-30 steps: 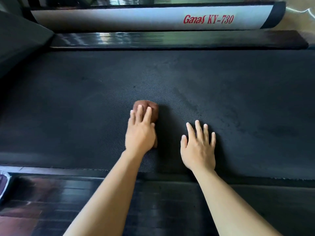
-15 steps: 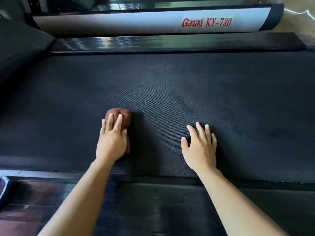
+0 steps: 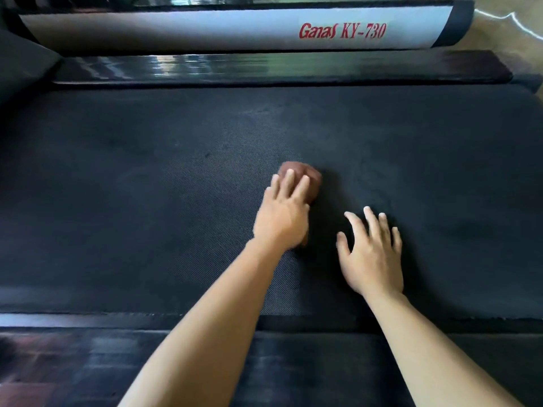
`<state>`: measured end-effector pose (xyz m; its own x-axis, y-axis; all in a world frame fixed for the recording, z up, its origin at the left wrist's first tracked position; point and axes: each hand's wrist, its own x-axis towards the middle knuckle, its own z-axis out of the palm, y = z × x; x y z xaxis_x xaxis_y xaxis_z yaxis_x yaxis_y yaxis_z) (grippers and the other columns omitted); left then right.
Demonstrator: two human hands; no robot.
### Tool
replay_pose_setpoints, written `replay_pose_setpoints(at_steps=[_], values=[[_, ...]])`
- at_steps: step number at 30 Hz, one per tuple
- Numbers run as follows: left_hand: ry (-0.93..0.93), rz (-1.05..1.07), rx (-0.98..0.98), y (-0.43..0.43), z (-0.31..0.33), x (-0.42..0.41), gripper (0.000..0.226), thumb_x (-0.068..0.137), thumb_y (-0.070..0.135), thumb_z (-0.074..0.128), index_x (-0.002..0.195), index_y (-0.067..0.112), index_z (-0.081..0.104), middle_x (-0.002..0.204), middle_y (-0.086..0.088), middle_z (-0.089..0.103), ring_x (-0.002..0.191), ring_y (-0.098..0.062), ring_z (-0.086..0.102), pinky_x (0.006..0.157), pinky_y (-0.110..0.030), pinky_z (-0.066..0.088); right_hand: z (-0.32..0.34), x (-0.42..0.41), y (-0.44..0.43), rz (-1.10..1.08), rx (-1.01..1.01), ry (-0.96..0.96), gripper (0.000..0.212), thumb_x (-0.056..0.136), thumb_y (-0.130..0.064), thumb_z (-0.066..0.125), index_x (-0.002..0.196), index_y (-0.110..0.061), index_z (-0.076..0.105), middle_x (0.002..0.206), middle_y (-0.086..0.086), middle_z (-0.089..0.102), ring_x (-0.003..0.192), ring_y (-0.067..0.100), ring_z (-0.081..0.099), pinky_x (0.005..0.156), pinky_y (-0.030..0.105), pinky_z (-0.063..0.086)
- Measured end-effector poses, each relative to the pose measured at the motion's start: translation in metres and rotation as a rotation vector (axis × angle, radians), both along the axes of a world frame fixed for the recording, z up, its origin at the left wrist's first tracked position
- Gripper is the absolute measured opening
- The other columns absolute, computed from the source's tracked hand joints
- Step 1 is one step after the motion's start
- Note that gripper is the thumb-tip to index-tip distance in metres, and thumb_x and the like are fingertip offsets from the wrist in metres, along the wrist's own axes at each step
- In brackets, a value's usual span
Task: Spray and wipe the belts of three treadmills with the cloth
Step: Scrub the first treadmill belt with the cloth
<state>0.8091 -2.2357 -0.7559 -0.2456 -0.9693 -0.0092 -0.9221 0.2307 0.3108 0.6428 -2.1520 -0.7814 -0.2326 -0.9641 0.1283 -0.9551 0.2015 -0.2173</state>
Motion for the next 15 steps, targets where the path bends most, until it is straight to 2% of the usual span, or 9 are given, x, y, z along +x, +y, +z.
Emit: replay_pose_setpoints(at_steps=[2, 5, 8, 11, 15], values=[[0.054, -0.08, -0.002, 0.031, -0.001, -0.008, 0.061, 0.1, 0.029, 0.047, 0.157, 0.025, 0.026, 0.166, -0.008, 0.015, 0.152, -0.037, 0.011, 0.122, -0.046, 0.016, 0.0, -0.001, 0.0, -0.002, -0.019, 0.007, 0.048, 0.094, -0.038, 0.056, 0.14, -0.025, 0.051, 0.156, 0.009, 0.037, 0.145, 0.034, 0.029, 0.118, 0.054, 0.021], [0.059, -0.064, -0.016, 0.069, -0.004, 0.016, 0.058, 0.099, 0.03, 0.047, 0.155, 0.025, 0.033, 0.164, -0.008, 0.023, 0.151, -0.037, 0.018, 0.121, -0.048, 0.021, -0.002, 0.0, 0.0, 0.001, -0.039, 0.011, 0.045, 0.096, -0.038, 0.051, 0.14, -0.026, 0.05, 0.156, 0.008, 0.036, 0.145, 0.033, 0.029, 0.118, 0.054, 0.021], [0.067, 0.082, -0.015, 0.081, -0.007, 0.067, 0.057, 0.098, 0.029, 0.046, 0.154, 0.025, 0.035, 0.164, -0.007, 0.024, 0.15, -0.039, 0.019, 0.119, -0.049, 0.021, -0.002, 0.0, 0.0, -0.005, -0.054, 0.004, 0.048, 0.095, -0.045, 0.039, 0.14, -0.028, 0.05, 0.156, 0.007, 0.037, 0.145, 0.032, 0.029, 0.119, 0.053, 0.02], [0.08, 0.268, -0.018, 0.059, -0.008, 0.12, 0.057, 0.099, 0.02, 0.053, 0.154, 0.02, 0.036, 0.164, -0.011, 0.021, 0.15, -0.043, 0.015, 0.121, -0.051, 0.02, -0.001, 0.001, 0.0, -0.004, -0.061, 0.008, 0.051, 0.094, -0.047, 0.037, 0.139, -0.027, 0.051, 0.155, 0.008, 0.037, 0.145, 0.033, 0.03, 0.118, 0.054, 0.021], [0.101, 0.45, 0.014, 0.001, 0.005, 0.145, 0.057, 0.104, 0.026, 0.043, 0.158, 0.021, 0.024, 0.167, -0.006, 0.009, 0.153, -0.034, 0.001, 0.124, -0.04, 0.007, -0.001, 0.002, 0.0, -0.005, -0.051, 0.021, 0.052, 0.094, -0.047, 0.036, 0.139, -0.027, 0.05, 0.155, 0.008, 0.037, 0.144, 0.034, 0.03, 0.118, 0.055, 0.021]])
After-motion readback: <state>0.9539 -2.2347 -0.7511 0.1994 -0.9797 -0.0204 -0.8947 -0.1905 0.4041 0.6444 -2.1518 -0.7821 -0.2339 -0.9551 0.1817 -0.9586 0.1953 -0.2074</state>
